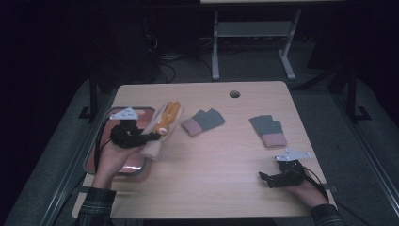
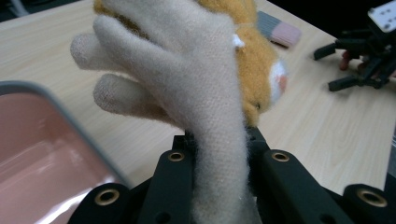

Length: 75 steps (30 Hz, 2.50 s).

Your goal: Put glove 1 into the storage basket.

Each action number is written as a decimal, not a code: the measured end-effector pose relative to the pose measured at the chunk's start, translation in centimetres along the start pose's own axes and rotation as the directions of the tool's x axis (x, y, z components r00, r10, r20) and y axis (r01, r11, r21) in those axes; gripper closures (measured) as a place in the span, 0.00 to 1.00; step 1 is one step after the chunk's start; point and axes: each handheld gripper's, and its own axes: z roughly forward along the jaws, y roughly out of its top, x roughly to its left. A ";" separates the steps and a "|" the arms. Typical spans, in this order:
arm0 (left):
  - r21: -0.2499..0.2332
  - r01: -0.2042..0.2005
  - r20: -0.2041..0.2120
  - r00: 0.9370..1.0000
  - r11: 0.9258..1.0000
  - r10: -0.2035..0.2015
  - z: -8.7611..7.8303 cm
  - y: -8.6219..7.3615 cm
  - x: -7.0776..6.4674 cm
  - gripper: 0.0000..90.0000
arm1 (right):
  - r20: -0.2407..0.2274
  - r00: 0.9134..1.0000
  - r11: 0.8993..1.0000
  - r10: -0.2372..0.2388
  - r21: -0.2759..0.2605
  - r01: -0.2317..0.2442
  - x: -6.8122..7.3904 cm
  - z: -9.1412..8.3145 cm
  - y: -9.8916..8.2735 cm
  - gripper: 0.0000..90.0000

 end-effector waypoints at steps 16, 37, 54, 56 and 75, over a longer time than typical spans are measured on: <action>-0.001 0.081 -0.104 0.991 0.997 -0.081 -3.1 -2.3 3.6 0.87 | 0.000 1.000 1.000 0.000 0.000 0.000 0.0 0.0 0.0 0.09; 0.126 0.159 -0.203 0.970 0.979 -0.132 -1.6 -5.0 6.8 0.87 | -0.001 1.000 1.000 -0.001 0.000 0.001 0.0 0.0 0.0 0.09; 0.229 0.205 -0.230 0.961 0.951 -0.152 0.5 -5.8 8.2 0.86 | -0.002 1.000 1.000 -0.003 -0.001 0.003 0.0 0.0 0.0 0.09; 0.248 0.204 -0.236 0.961 0.947 -0.146 0.8 -5.9 8.3 0.85 | -0.002 1.000 1.000 -0.003 0.000 0.003 0.0 0.0 0.0 0.09; 0.302 0.232 -0.295 0.945 0.924 -0.141 2.2 -6.8 9.1 0.44 | -0.001 1.000 1.000 -0.003 -0.001 0.003 0.0 0.1 0.0 0.09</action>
